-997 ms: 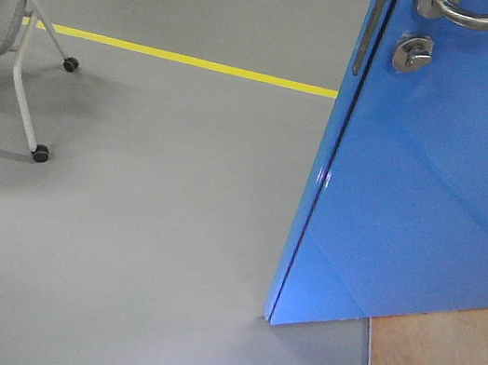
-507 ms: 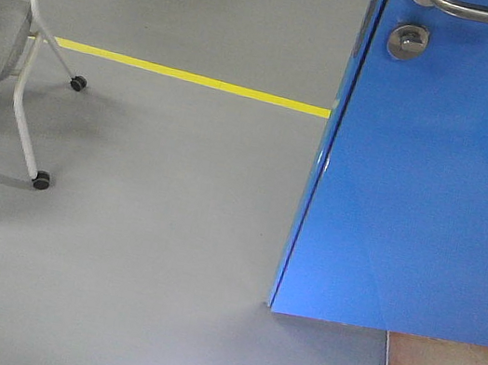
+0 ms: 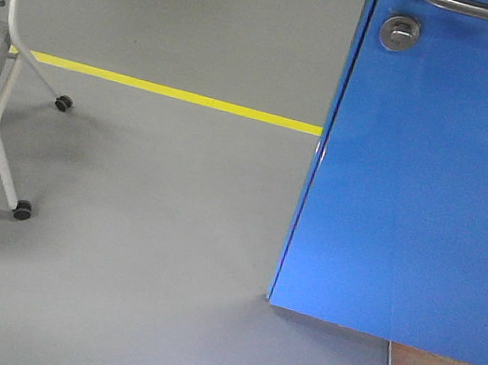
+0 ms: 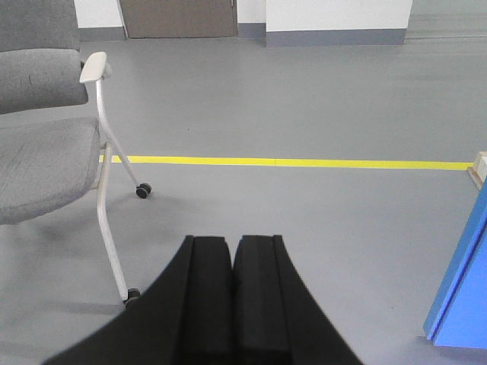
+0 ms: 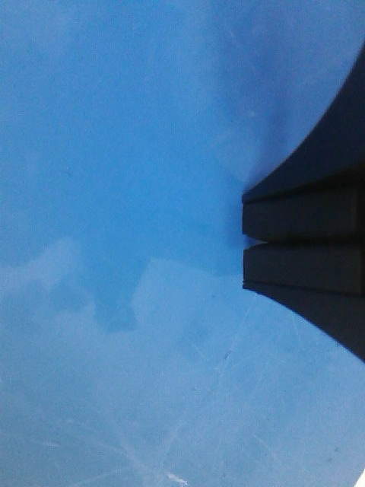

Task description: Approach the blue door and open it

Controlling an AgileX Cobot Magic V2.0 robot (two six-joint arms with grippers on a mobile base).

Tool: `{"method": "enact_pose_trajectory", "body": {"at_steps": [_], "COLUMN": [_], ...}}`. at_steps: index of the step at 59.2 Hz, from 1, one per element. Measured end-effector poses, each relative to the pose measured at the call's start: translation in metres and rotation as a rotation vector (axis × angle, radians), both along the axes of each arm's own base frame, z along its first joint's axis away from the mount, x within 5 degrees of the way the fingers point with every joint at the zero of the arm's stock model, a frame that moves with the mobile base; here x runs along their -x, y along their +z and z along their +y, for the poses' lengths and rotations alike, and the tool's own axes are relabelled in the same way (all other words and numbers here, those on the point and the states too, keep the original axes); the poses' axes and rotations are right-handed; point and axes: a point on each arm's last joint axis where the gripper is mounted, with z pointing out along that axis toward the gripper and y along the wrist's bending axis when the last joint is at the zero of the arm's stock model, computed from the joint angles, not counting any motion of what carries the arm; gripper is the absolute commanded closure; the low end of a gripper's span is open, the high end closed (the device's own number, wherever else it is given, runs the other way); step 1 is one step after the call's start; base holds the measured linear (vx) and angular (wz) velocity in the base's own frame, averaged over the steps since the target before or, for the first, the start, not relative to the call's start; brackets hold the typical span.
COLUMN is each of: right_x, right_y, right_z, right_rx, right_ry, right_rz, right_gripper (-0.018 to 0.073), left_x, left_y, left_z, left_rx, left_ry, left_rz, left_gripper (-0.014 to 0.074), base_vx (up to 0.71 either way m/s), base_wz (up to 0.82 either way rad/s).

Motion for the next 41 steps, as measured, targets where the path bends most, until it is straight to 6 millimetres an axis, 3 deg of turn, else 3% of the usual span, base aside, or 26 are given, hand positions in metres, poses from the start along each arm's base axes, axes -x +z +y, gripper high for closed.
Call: {"method": "enact_pose_trajectory", "body": {"at_steps": [41], "right_x": [-0.0001], "right_y": [-0.0004], "right_z": [0.0037], "right_rx": [0.000], "right_ry": [0.012], "right_rz": [0.004], "right_gripper": [0.0564], "left_x": [0.0000], "left_y": [0.0000], "left_z": [0.0000], "left_rx": [0.000], "left_ry": [0.000], "left_rz": [0.000], "left_gripper": [0.0526], "base_vx": [0.15], "base_wz": [-0.09]}}
